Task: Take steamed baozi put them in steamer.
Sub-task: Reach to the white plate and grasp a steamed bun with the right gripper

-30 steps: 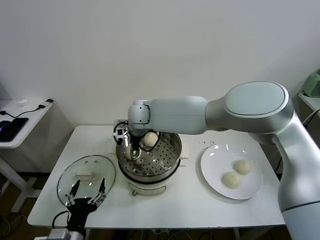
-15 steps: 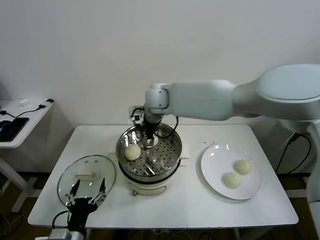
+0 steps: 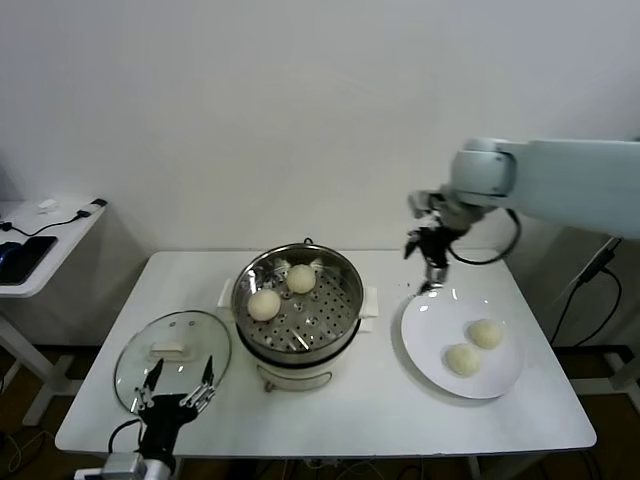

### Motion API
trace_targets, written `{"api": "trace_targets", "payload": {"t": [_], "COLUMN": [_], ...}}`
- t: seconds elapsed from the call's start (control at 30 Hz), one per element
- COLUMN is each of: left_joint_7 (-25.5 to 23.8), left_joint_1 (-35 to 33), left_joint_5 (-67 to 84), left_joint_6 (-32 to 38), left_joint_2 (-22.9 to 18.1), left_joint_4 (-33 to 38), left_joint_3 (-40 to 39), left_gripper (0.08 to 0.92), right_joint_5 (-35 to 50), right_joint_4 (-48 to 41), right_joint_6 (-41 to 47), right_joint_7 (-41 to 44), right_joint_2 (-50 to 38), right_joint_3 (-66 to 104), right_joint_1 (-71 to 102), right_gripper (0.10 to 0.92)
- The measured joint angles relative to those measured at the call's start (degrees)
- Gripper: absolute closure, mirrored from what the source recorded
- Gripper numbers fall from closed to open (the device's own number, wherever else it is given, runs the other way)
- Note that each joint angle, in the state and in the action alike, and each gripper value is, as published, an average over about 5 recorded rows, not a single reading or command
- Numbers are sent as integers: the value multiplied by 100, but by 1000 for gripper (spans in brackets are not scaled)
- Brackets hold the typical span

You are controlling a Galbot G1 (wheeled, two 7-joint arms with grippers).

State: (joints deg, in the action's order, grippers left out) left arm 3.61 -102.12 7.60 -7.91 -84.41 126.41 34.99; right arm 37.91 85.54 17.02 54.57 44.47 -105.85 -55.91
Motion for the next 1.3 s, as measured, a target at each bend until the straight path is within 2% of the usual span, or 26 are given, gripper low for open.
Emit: {"api": "trace_targets", "payload": {"t": [0.2,0.43,0.83,1.3], "left_joint_7": [-3,-2,-11,-13], "left_joint_1": [-21,-65,-104,-77], "left_joint_5": [-21,-81,-131,-141], "left_joint_6": [-17,-5,9,8], "left_joint_2": [-29,-80,-101,-93], "left_joint_4": [-25,-68,-88,-154], "left_joint_3": [0,-17,-53,-119], "left_gripper": [177,177,177,177], "right_joint_5": [-645,-1138,-1525,-1661], "right_joint_4": [-83,-301,-658,-939], "right_joint_6": [-2,72,368,594], "right_joint_7": [-1,-89,-471,-747], "right_joint_2": [-642,-948,-899,-769], "right_joint_3": [262,844,1678,2120], "right_joint_1": [722,1701,2965,3686], "right_gripper": [203,203,203,216]}}
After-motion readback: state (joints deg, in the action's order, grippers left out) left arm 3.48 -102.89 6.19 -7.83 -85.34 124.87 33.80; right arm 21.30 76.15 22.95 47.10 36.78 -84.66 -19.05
